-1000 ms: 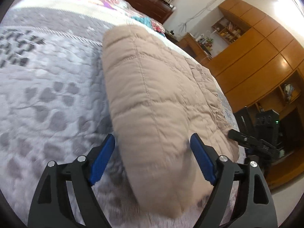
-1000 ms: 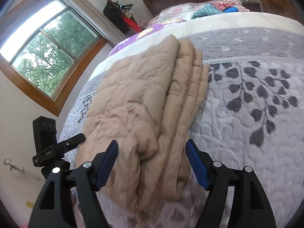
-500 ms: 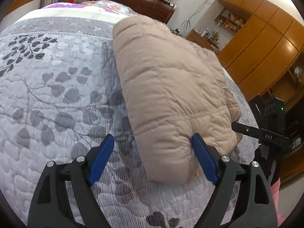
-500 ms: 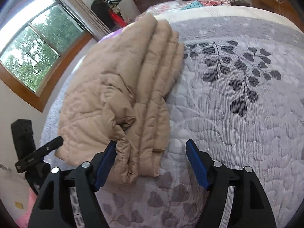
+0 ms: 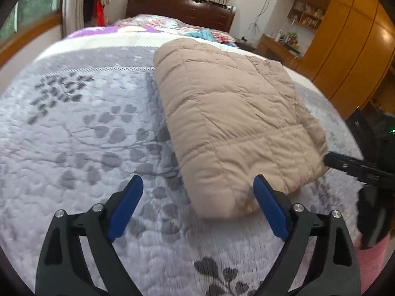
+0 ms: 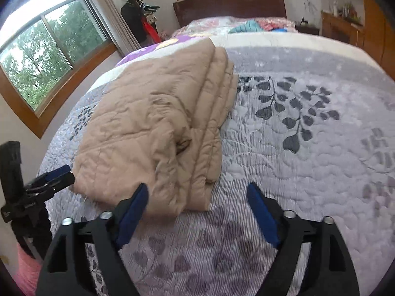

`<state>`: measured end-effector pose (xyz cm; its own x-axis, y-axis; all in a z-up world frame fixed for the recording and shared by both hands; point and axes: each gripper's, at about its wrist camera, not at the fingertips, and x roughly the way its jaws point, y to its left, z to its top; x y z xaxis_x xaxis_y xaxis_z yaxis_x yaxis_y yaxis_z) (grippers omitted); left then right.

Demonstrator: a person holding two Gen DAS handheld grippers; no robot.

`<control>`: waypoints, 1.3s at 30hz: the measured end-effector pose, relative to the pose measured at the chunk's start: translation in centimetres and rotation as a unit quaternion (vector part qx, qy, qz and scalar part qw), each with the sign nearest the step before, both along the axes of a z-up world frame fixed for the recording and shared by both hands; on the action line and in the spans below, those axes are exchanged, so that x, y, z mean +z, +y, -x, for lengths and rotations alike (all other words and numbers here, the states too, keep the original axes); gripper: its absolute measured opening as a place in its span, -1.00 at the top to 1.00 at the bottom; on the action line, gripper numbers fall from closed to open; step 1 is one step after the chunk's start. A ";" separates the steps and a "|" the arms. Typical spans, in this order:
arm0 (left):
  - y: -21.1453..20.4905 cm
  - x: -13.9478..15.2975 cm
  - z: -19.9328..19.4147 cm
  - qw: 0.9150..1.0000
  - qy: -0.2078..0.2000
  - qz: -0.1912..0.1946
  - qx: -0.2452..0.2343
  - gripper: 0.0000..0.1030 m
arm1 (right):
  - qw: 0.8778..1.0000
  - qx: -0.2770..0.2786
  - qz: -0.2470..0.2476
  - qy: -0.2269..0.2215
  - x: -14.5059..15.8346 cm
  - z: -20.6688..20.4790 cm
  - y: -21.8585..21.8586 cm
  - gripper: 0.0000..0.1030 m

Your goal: Fold large clothes

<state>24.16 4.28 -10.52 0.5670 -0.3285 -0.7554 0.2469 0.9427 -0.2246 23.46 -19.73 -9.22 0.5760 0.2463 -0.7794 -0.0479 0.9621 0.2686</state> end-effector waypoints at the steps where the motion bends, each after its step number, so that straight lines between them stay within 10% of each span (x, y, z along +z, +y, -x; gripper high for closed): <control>1: -0.1 0.3 0.6 1.000 -0.005 -0.011 0.004 -0.77 | 1.000 -0.002 0.009 -0.006 0.4 0.8 0.4 -0.72; 11: 1.0 3.1 5.8 0.995 -0.051 -0.057 0.063 -0.83 | 0.995 -0.030 0.078 -0.063 3.8 5.9 3.1 -0.92; 39: 1.5 7.6 16.0 0.985 -0.117 -0.087 0.092 -0.87 | 0.992 -0.030 0.080 -0.088 6.2 13.0 5.6 -0.92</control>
